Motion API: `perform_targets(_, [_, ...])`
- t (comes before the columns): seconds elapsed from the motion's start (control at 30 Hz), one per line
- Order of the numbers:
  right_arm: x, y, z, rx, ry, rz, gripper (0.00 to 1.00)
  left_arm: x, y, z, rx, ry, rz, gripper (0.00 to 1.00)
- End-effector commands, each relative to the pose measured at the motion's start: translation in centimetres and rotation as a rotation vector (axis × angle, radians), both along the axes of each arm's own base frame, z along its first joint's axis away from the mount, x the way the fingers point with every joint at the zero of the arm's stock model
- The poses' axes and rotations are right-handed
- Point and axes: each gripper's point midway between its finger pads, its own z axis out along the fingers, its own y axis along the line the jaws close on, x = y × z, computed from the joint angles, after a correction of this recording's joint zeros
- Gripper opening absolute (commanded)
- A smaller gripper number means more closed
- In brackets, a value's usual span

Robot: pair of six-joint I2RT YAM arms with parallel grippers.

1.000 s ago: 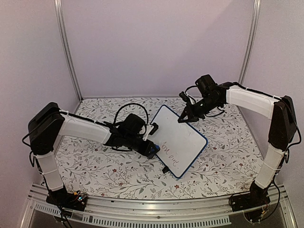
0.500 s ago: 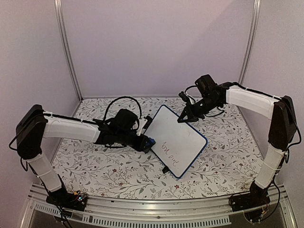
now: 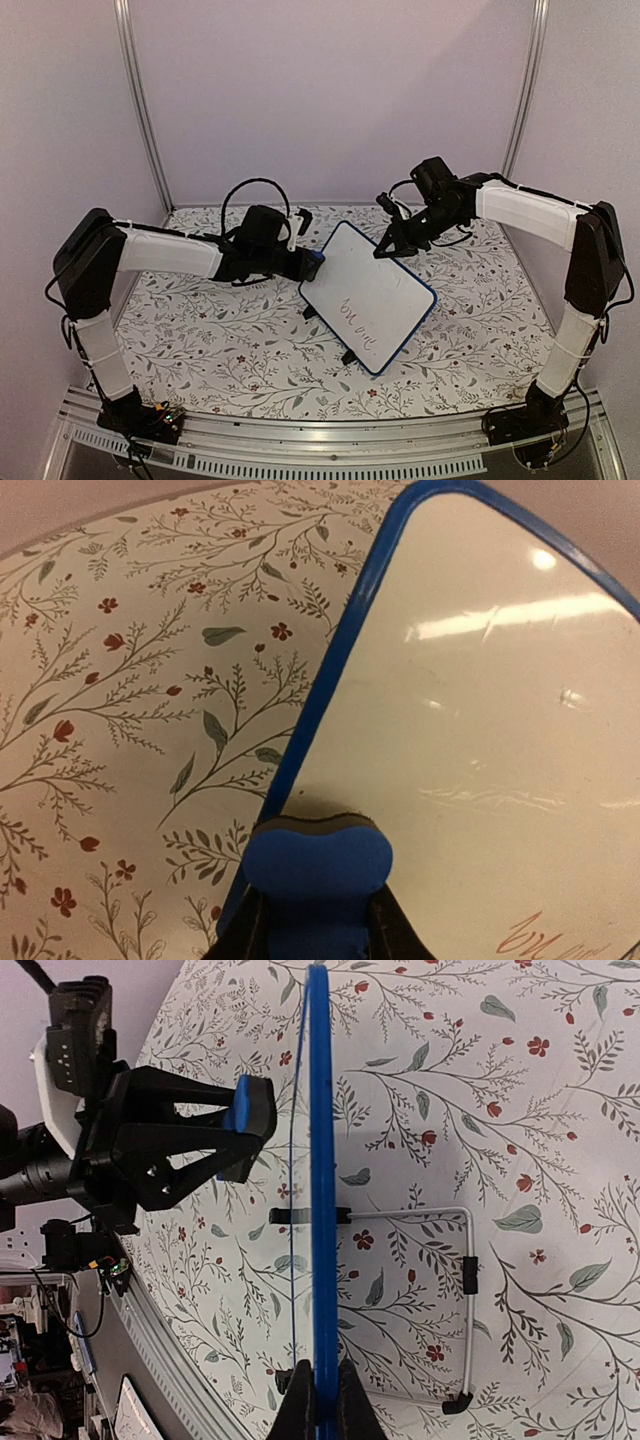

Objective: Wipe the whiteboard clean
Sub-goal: Erase the whiteboard from the whiteboard stand.

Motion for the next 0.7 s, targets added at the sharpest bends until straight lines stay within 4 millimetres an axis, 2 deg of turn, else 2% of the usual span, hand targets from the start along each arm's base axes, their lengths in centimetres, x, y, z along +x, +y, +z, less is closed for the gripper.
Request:
perform_targets(0.0, [-3.1,-0.6,-3.5,-0.113,0.104,0.038,0.0,0.2,-0.8,-1.1,-0.042,0.033,-0.019,0.0])
perform_targets(0.2, [-3.1,-0.6,-3.5,-0.114,0.103,0.037,0.0,-1.7,-0.9,-3.2,-0.073,0.116,-0.045,0.0])
perform_targets(0.67, [-3.0,-0.5,-3.8,-0.115,0.11,0.038,0.0,-9.0,-1.6,-7.1,-0.029,0.268,-0.151,0.0])
